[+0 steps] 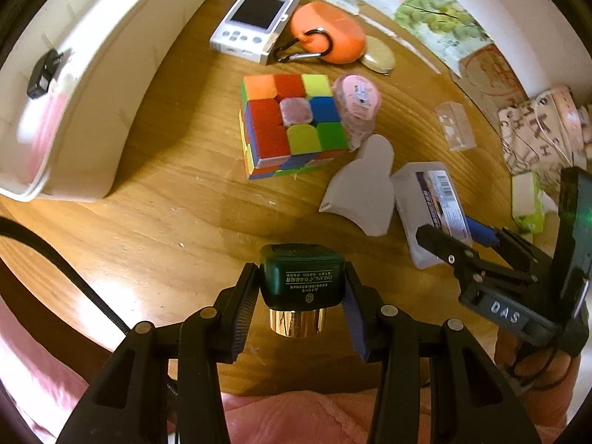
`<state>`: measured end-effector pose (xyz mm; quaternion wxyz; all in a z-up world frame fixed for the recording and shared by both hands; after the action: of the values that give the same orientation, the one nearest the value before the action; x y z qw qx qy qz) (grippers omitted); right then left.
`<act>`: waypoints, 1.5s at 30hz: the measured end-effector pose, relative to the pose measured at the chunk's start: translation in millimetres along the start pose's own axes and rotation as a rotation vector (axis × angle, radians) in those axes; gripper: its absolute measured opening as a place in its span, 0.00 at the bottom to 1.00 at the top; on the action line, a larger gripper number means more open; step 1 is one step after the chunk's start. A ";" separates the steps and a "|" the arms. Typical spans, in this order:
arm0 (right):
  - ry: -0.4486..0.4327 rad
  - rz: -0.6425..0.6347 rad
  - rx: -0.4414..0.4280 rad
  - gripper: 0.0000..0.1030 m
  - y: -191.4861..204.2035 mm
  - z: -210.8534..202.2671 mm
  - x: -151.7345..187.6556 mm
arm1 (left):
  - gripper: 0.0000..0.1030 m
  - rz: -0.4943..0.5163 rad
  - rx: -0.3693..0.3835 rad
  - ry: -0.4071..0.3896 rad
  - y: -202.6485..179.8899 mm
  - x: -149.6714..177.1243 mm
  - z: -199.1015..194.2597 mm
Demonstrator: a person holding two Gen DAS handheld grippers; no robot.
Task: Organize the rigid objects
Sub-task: 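Lift the bottle and the clear box and carry both toward the tray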
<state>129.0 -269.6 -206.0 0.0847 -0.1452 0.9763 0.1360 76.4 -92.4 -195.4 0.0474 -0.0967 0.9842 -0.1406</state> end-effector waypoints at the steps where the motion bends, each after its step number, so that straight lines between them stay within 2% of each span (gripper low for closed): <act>1: -0.006 0.005 0.003 0.63 0.5 -2.0 1.1 | 0.46 0.015 -0.002 -0.002 -0.8 2.4 -4.1; 8: -0.046 0.038 0.012 0.62 3.9 -19.2 6.7 | 0.46 0.106 0.002 -0.033 -3.4 10.1 -32.9; 21: -0.105 0.045 0.054 0.62 40.0 -36.1 10.7 | 0.46 0.263 -0.008 -0.103 7.3 6.1 -92.4; 30: -0.185 0.070 0.107 0.62 82.5 -58.5 1.0 | 0.46 0.345 -0.024 -0.144 37.8 -13.4 -130.1; 42: -0.329 0.065 0.093 0.62 160.5 -87.8 -36.4 | 0.46 0.364 -0.005 -0.212 96.2 -48.2 -157.2; 43: -0.336 0.063 0.093 0.59 165.3 -88.8 -38.4 | 0.46 0.365 -0.006 -0.221 101.4 -51.3 -159.0; 44: -0.349 0.060 0.092 0.36 172.3 -90.4 -42.6 | 0.46 0.366 -0.007 -0.230 105.7 -54.0 -160.0; 45: -0.361 0.058 0.089 0.28 177.4 -91.8 -46.2 | 0.46 0.368 -0.009 -0.241 111.9 -57.5 -161.6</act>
<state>106.7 -120.9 -66.8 0.2608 -0.0866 0.9541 0.1190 93.3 67.9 -69.2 0.1889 0.0680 0.9731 -0.1128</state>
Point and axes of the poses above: each gripper's, at about its wrist camera, not at the fingertips, and z roughly the way its jaws point, y to its left, x to its underside, the point moved 3 cm from there along z, roughly the way its jaws point
